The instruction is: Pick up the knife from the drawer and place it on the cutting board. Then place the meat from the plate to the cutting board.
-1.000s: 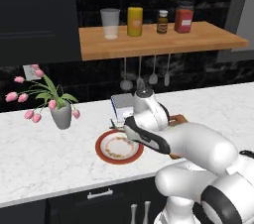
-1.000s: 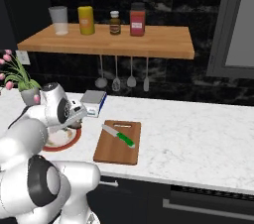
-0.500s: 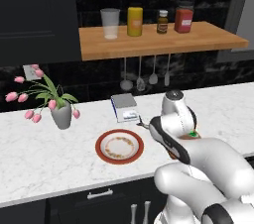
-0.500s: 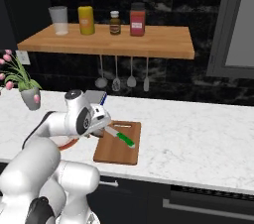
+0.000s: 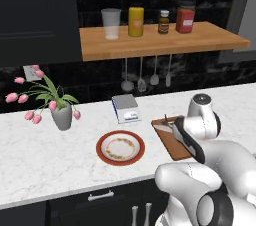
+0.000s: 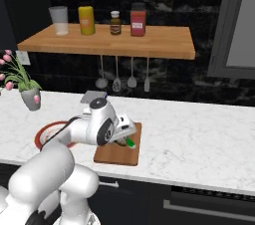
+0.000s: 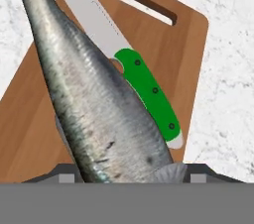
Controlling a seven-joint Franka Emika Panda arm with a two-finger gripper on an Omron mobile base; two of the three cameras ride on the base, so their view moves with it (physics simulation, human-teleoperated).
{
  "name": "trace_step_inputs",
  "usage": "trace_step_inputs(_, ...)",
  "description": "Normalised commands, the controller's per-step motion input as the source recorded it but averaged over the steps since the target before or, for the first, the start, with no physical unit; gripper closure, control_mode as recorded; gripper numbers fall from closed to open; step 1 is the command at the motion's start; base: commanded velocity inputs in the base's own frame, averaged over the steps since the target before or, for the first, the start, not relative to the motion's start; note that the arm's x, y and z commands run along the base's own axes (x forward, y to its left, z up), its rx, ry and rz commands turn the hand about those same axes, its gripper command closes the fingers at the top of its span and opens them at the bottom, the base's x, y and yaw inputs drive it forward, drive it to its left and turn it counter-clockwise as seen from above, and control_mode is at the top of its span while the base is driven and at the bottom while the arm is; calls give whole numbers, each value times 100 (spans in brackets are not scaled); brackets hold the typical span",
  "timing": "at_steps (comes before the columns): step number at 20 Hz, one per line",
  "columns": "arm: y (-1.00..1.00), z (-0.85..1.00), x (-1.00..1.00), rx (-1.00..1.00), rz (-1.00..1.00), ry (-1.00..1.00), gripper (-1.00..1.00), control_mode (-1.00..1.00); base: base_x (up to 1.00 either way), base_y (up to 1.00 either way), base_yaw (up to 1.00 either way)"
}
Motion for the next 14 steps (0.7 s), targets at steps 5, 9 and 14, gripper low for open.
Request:
trace_step_inputs(5,-3,-31,14,0,0,1,100,-100,0,0,0)
trace_step_inputs(9,21,-31,31,-2,0,4,100,-100,0,0,0)
trace_step_inputs(14,20,-14,11,-2,0,4,-100,-100,0,0,0)
